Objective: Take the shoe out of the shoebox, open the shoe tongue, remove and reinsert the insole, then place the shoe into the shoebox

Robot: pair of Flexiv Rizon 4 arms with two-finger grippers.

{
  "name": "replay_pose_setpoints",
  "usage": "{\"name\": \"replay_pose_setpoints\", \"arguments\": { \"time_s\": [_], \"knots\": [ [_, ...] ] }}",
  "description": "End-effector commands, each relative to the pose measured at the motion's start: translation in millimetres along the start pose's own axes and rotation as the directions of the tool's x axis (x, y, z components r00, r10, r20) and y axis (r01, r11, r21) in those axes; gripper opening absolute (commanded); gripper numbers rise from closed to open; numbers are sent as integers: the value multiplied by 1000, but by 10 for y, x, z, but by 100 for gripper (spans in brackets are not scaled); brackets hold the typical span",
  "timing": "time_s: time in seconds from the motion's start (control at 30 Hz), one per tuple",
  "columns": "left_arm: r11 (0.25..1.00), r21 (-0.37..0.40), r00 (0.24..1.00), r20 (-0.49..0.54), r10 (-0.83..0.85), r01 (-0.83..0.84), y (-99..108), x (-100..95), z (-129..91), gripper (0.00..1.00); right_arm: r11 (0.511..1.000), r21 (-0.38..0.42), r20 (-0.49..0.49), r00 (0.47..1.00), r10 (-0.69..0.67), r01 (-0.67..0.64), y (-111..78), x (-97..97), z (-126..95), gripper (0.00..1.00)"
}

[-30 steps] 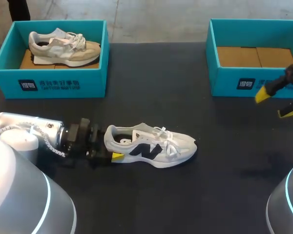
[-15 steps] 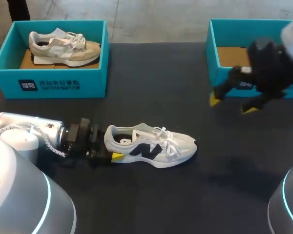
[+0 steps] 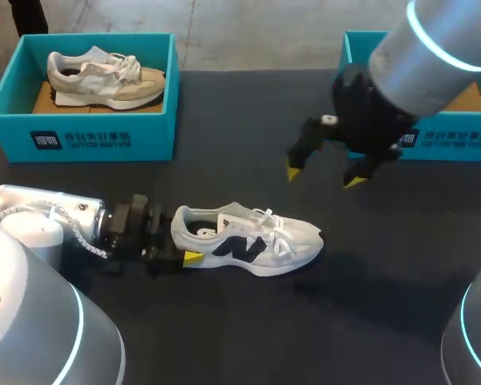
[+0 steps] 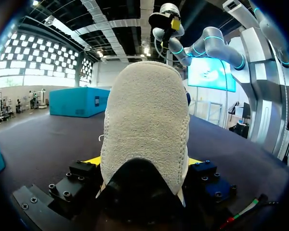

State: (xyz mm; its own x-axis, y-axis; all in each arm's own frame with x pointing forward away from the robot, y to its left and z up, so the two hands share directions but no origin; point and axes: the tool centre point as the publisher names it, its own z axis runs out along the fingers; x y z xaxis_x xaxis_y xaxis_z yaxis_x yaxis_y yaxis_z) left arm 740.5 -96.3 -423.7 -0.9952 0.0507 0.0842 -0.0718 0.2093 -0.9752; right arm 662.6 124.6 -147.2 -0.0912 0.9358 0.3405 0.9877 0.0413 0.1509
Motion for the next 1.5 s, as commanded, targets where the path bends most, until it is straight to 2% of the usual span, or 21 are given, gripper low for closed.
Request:
{"name": "replay_pose_setpoints", "arguments": {
  "time_s": [0.03, 0.1, 0.7, 0.8, 0.93, 1.23, 1.5],
  "knots": [
    [1000, -1, 1000, 5, 0, 0, 43, 24, 44, 0, 999, 50, 141, 990, 1, -8, 124, 414, 315, 100],
    [1000, -1, 1000, 5, 0, 0, 43, 24, 44, 0, 998, 64, 144, 989, 17, -27, 107, 459, 404, 100],
    [1000, -1, 1000, 5, 0, 0, 43, 24, 44, 0, 998, 64, 144, 989, 17, -27, 107, 459, 404, 100],
    [1000, -1, 1000, 5, 0, 0, 43, 24, 44, 0, 995, 93, 273, 961, -49, 24, 187, 624, 478, 100],
    [1000, -1, 1000, 5, 0, 0, 43, 24, 44, 0, 991, 125, 373, 923, -98, 54, 251, 769, 621, 100],
    [1000, -1, 1000, 5, 0, 0, 43, 24, 44, 0, 986, 134, 509, 846, -157, 102, 317, 991, 896, 100],
    [1000, -1, 1000, 5, 0, 0, 43, 24, 44, 0, 984, 114, 592, 786, -179, 138, 371, 1054, 1132, 100]
  ]
}}
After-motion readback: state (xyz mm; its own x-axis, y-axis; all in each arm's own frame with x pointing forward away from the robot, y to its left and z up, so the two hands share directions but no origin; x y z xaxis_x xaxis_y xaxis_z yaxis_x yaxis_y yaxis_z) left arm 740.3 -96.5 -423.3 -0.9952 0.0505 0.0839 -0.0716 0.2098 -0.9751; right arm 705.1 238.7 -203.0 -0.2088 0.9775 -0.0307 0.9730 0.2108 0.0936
